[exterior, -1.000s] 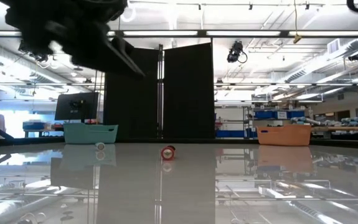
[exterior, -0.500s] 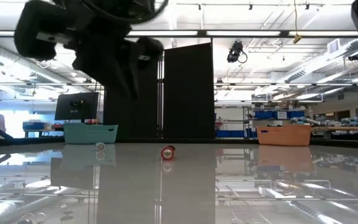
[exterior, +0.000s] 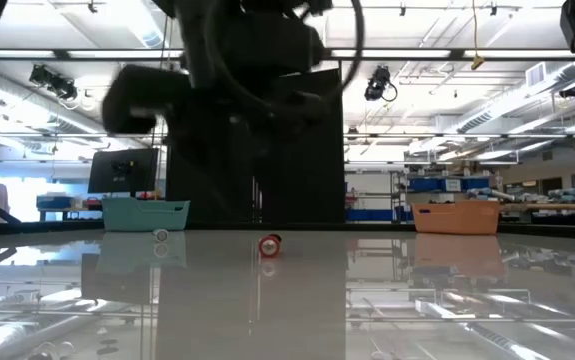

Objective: Sort batteries
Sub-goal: Put the red battery into the green bin

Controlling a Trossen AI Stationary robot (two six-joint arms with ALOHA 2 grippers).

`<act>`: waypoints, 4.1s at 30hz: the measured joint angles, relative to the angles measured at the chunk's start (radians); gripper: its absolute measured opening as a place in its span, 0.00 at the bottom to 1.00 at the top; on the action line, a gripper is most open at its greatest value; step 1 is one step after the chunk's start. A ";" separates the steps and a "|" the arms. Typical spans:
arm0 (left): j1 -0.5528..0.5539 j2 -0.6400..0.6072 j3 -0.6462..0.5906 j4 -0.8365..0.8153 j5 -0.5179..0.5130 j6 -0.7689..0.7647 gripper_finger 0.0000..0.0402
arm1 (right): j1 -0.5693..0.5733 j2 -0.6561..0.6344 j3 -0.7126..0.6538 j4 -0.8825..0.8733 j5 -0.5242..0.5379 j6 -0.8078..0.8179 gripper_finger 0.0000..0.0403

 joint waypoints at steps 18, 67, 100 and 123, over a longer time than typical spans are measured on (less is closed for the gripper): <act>0.011 0.109 0.029 0.016 0.023 0.172 0.51 | 0.000 0.000 0.000 0.002 0.026 -0.019 0.50; 0.267 -0.281 -0.162 -0.039 0.027 -0.462 0.12 | 0.000 0.000 -0.001 -0.014 0.069 -0.027 0.50; 1.144 -0.376 -0.430 -0.053 -0.165 -0.523 0.12 | -0.092 0.000 -0.001 0.004 0.132 -0.149 0.45; 1.167 -0.318 -0.429 -0.012 -0.159 -0.432 0.20 | -0.140 0.000 -0.001 0.008 0.138 -0.199 0.44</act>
